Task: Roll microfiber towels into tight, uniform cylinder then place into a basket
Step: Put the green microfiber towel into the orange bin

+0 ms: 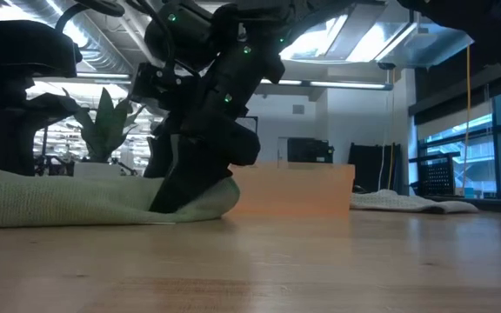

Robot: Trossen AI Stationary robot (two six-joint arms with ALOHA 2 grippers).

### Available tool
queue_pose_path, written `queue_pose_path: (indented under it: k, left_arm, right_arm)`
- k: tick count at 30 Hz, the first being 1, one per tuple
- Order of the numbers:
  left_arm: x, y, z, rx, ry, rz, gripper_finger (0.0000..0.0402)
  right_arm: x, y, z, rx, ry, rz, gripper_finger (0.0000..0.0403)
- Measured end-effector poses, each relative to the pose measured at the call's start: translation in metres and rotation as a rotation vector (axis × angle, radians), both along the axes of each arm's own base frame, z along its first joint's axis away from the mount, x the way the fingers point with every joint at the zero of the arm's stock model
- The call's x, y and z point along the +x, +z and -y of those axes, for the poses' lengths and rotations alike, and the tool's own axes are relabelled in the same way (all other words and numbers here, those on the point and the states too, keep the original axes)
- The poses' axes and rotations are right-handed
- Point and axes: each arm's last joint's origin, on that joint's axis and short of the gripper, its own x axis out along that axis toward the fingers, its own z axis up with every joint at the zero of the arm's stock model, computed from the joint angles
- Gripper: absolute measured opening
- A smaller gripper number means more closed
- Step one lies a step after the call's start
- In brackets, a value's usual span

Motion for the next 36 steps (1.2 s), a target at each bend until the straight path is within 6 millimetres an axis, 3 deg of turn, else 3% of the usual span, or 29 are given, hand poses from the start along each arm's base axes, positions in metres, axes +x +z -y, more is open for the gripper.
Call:
queue_pose_path:
  k: [16, 36]
  left_arm:
    - [0.0, 0.0, 0.0, 0.0, 0.0, -0.001, 0.0]
    - [0.0006, 0.0002, 0.0005, -0.006, 0.002, 0.007, 0.0]
  right_arm:
    - [0.0005, 0.0006, -0.0038, -0.011, 0.003, 0.012, 0.0396]
    - [0.0008, 0.0008, -0.0046, -0.012, 0.001, 0.017, 0.0309]
